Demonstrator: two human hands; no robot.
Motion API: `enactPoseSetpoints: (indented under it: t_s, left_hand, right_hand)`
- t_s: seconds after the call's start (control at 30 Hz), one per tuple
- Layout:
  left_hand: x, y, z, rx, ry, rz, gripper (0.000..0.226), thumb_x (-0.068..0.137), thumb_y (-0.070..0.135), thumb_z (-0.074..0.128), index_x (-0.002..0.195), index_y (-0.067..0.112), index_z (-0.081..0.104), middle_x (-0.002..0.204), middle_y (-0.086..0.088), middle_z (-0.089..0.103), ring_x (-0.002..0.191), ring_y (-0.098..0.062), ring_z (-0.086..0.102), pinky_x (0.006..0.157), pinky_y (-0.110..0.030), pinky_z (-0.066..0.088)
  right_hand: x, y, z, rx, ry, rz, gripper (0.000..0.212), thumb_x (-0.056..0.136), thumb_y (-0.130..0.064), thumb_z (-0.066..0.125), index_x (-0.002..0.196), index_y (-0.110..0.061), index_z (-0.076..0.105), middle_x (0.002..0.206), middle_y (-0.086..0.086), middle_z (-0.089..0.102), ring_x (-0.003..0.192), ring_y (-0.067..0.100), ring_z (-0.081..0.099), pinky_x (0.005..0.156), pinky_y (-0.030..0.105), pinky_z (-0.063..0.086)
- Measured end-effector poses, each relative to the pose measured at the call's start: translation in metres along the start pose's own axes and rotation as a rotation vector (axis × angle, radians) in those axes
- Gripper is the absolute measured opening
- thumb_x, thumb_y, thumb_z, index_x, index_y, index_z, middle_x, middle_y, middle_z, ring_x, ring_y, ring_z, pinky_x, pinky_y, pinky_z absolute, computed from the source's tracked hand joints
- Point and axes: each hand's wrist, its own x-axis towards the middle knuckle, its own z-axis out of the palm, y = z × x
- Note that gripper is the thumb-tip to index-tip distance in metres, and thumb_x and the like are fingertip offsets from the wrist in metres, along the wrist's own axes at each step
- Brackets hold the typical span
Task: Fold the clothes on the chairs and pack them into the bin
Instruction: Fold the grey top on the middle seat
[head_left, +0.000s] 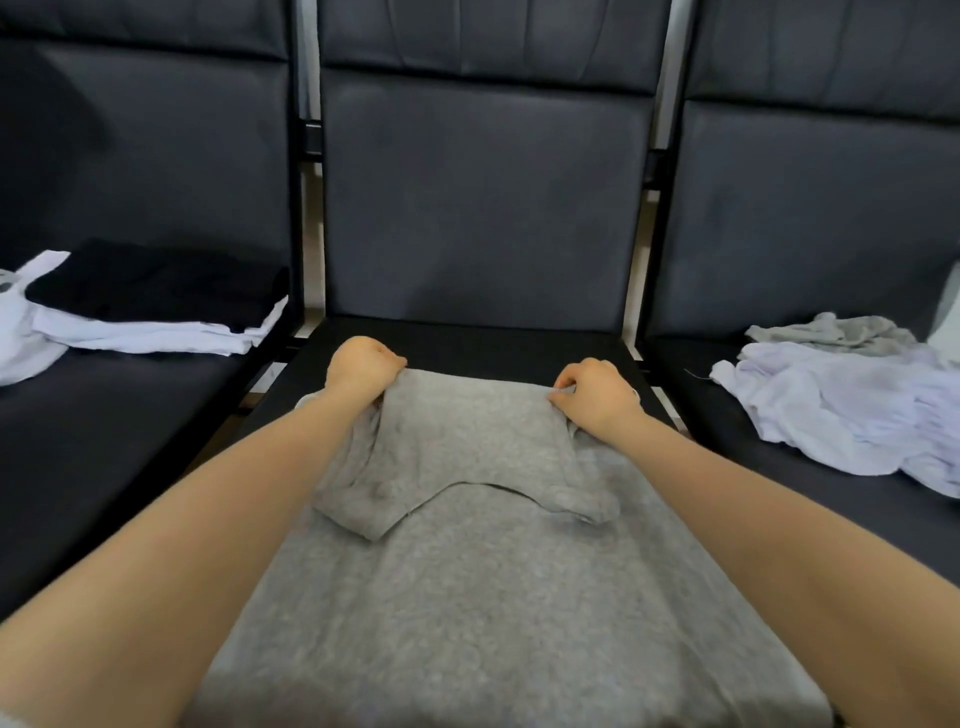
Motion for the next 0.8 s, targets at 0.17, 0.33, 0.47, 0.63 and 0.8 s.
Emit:
enactPoseSetpoints:
  t_s: [0.17, 0.33, 0.47, 0.63, 0.8]
  left_hand:
    - [0.002, -0.016, -0.015, 0.008, 0.017, 0.012, 0.021, 0.089, 0.022, 0.058, 0.097, 0.007, 0.07, 0.104, -0.013, 0.069, 0.096, -0.028, 0.062, 0.085, -0.036, 0.049]
    - [-0.016, -0.029, -0.012, 0.528, -0.009, 0.431, 0.053, 0.092, 0.055, 0.043, 0.133, 0.023, 0.051, 0.136, -0.008, 0.041, 0.131, -0.028, 0.03, 0.101, -0.044, 0.035]
    - [-0.014, -0.033, -0.018, 0.46, -0.159, 0.415, 0.033, 0.089, 0.047, 0.056, 0.107, 0.02, 0.063, 0.125, -0.005, 0.048, 0.127, -0.028, 0.039, 0.099, -0.041, 0.038]
    - [-0.009, -0.035, -0.021, 0.264, -0.024, 0.523, 0.023, 0.095, 0.035, 0.052, 0.095, 0.013, 0.055, 0.077, 0.002, 0.054, 0.084, -0.024, 0.054, 0.074, -0.034, 0.039]
    - [0.02, -0.024, -0.03, 0.305, 0.0, 0.506, 0.019, 0.094, 0.036, 0.054, 0.095, 0.018, 0.049, 0.085, -0.001, 0.055, 0.08, -0.021, 0.053, 0.064, -0.032, 0.033]
  right_hand:
    - [-0.008, 0.002, 0.001, 0.024, 0.076, 0.003, 0.017, 0.092, -0.032, 0.055, 0.099, -0.021, 0.067, 0.111, 0.002, 0.058, 0.109, 0.022, 0.053, 0.089, 0.04, 0.048]
    - [-0.017, 0.004, 0.0, -0.025, -0.017, -0.072, 0.037, 0.089, -0.046, 0.06, 0.118, -0.023, 0.062, 0.118, 0.001, 0.053, 0.119, 0.022, 0.046, 0.096, 0.043, 0.042]
    - [-0.023, 0.006, 0.001, 0.011, 0.013, -0.099, 0.021, 0.092, -0.038, 0.058, 0.104, -0.023, 0.065, 0.109, 0.0, 0.059, 0.114, 0.021, 0.049, 0.1, 0.044, 0.04]
    - [-0.018, 0.009, 0.005, -0.132, 0.132, -0.245, 0.011, 0.096, -0.036, 0.051, 0.1, -0.027, 0.055, 0.085, -0.008, 0.058, 0.094, 0.017, 0.054, 0.101, 0.036, 0.029]
    - [0.02, 0.005, -0.006, -0.058, 0.05, -0.198, 0.005, 0.095, -0.031, 0.051, 0.094, -0.028, 0.049, 0.086, -0.003, 0.062, 0.083, 0.023, 0.058, 0.077, 0.035, 0.038]
